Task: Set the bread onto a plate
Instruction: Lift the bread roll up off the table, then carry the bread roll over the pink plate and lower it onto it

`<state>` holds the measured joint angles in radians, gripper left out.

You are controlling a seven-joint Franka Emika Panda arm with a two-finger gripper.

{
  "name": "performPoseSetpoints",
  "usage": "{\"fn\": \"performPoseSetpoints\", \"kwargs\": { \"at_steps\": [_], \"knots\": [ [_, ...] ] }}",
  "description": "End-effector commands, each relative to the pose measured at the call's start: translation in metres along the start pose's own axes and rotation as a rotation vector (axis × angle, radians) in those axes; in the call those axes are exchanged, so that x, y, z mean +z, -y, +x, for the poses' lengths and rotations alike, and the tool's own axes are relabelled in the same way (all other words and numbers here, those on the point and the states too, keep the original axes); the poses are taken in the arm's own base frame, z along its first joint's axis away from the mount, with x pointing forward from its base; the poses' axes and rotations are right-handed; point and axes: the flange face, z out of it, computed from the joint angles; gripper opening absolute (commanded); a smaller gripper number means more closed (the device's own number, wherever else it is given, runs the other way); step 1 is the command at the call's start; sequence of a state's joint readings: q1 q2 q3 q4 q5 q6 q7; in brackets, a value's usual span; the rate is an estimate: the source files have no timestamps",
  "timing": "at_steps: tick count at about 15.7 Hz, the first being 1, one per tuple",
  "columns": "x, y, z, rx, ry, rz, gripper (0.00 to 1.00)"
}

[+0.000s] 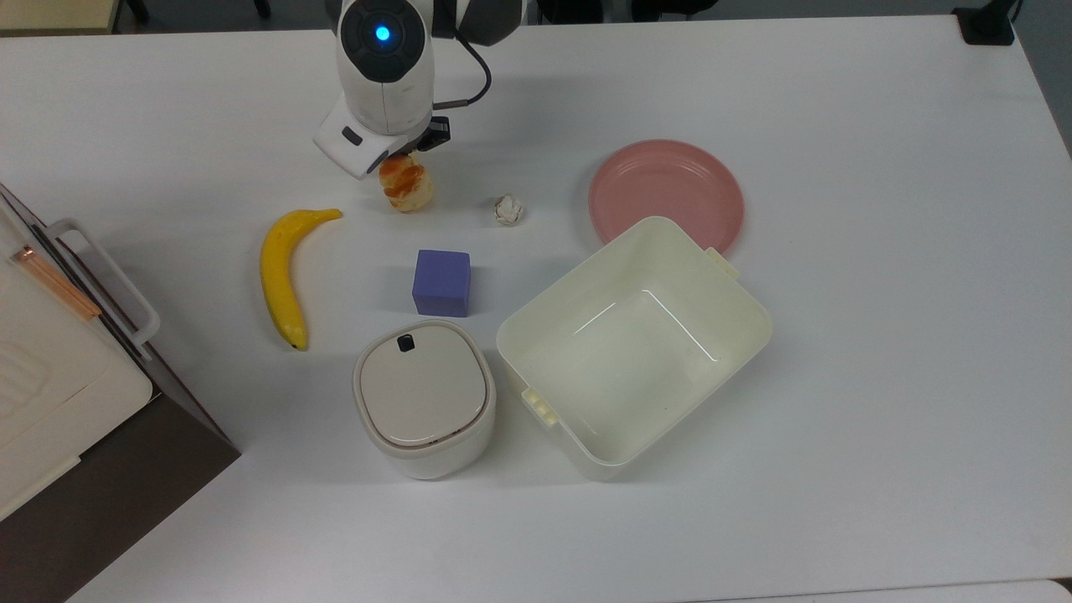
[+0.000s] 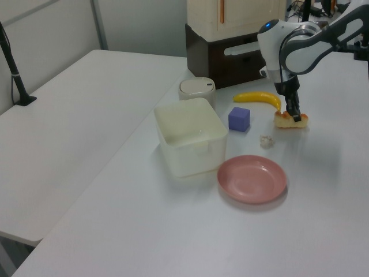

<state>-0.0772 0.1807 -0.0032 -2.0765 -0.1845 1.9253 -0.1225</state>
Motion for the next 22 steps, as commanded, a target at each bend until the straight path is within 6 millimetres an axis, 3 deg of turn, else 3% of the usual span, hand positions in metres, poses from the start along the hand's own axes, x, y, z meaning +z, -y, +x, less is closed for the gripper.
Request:
{"fn": "performPoseSetpoints", "kwargs": {
  "at_steps": [1,6,9,11,17,22],
  "knots": [
    [-0.032,0.001,0.000,-0.032,-0.018,-0.031,0.16],
    [-0.127,-0.009,-0.001,-0.036,-0.120,-0.039,0.16],
    [-0.170,0.012,0.000,0.010,-0.222,0.023,0.17],
    [-0.186,0.032,-0.004,0.056,-0.253,0.029,0.17],
    [-0.203,0.120,-0.002,0.268,-0.338,0.062,0.17],
    [-0.191,0.184,-0.030,0.267,-0.318,0.029,0.17]
  ]
}}
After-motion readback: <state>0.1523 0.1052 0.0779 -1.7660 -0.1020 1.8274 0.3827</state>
